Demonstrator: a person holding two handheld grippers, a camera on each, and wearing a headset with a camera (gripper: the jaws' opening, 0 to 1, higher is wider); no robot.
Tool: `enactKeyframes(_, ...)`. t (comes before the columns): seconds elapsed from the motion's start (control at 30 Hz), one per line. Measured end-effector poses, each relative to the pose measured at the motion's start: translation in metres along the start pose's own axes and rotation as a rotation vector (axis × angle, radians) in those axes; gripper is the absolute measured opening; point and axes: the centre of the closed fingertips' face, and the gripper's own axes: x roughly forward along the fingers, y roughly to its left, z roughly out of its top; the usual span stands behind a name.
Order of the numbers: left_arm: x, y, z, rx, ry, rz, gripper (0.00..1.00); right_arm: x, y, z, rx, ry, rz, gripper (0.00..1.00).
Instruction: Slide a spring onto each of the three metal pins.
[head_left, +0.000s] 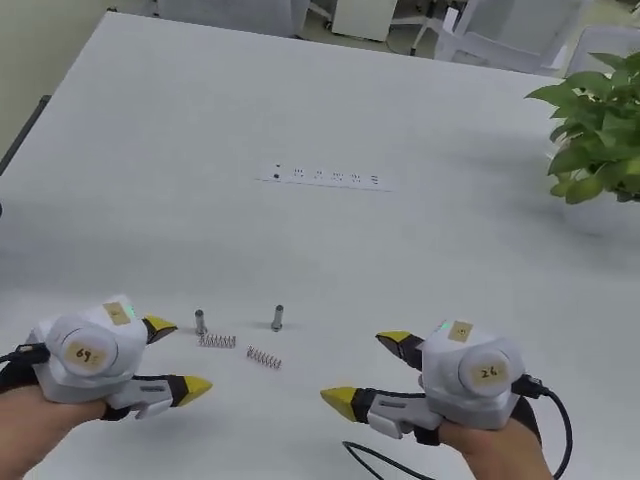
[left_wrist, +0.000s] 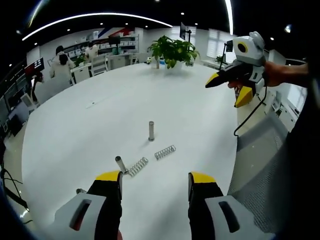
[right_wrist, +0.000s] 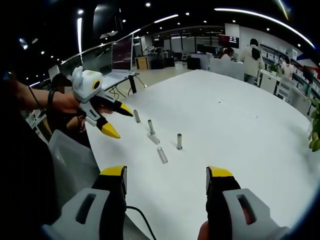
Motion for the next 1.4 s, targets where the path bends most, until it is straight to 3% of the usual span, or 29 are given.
enactKeyframes(0.53,0.036,-0.006,-0.011,0.112,0.083,-0.053,0.5,-0.004,-0.005,-0.007,0.007,0.021,-0.01,0.62)
enactKeyframes(0.8,0.054,-0.008,-0.011,0.112,0.094,-0.083,0.52,-0.007,-0.008,-0.012,0.011,0.033,-0.018,0.62)
enactKeyframes(1.0,0.069,-0.005,-0.021,0.113,0.126,-0.097,0.52,-0.007,-0.009,-0.015,0.02,0.04,-0.014,0.61)
enactKeyframes(1.4,0.08,-0.001,-0.031,0.098,0.16,-0.123,0.54,-0.005,-0.01,-0.015,0.032,0.048,-0.008,0.61)
